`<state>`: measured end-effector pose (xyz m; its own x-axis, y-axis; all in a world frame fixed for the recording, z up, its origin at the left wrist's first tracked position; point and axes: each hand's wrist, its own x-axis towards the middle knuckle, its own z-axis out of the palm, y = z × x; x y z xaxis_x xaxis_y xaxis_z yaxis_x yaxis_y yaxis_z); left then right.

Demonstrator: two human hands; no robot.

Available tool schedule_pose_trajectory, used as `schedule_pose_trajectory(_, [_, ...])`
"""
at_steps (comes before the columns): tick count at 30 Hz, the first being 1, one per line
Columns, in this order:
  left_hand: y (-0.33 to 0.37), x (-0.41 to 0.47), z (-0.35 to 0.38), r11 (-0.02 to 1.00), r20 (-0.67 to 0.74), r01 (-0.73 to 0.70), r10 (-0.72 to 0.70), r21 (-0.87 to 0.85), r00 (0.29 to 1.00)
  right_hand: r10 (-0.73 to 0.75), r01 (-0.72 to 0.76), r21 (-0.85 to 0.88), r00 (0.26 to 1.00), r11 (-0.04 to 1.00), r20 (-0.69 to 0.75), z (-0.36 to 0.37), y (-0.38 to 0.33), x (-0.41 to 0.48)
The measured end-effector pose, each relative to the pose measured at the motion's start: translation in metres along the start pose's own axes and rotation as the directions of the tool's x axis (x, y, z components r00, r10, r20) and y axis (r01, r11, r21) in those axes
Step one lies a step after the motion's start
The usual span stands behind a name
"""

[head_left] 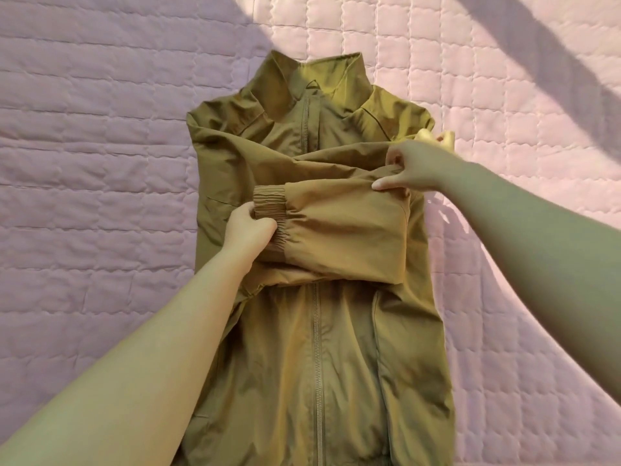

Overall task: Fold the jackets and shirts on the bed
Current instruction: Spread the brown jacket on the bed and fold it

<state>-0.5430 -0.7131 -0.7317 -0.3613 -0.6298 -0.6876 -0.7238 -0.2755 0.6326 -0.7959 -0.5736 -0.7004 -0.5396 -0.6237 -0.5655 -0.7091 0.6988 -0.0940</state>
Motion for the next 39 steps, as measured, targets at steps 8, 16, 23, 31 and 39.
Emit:
schedule_pose_trajectory(8, [-0.023,-0.027,0.023,0.269,0.271,-0.679,0.769,0.683,0.578,-0.063,0.097,0.045,0.869,0.994,-0.490,0.104,-0.078,-0.090])
schedule_pose_trajectory(16, [-0.064,0.013,0.016,0.080,0.453,-0.543,0.456,0.836,0.766,0.026,-0.039,-0.098,0.991,0.994,-0.133,0.144,-0.034,-0.062])
schedule_pose_trajectory(23, [-0.071,-0.015,-0.016,0.178,0.332,-0.552,0.636,0.815,0.696,0.086,-0.099,-0.079,0.985,0.992,-0.150,0.126,-0.066,-0.080])
schedule_pose_trajectory(31, [-0.160,-0.097,-0.068,0.708,-0.092,-0.256,0.413,0.659,0.906,-0.263,0.307,0.142,0.928,0.941,-0.265,0.182,-0.174,-0.180])
schedule_pose_trajectory(39, [-0.203,-0.142,-0.075,0.777,-0.114,-0.214,0.343,0.591,0.932,-0.263,0.262,0.077,0.965,0.962,0.000,0.260,-0.233,-0.231])
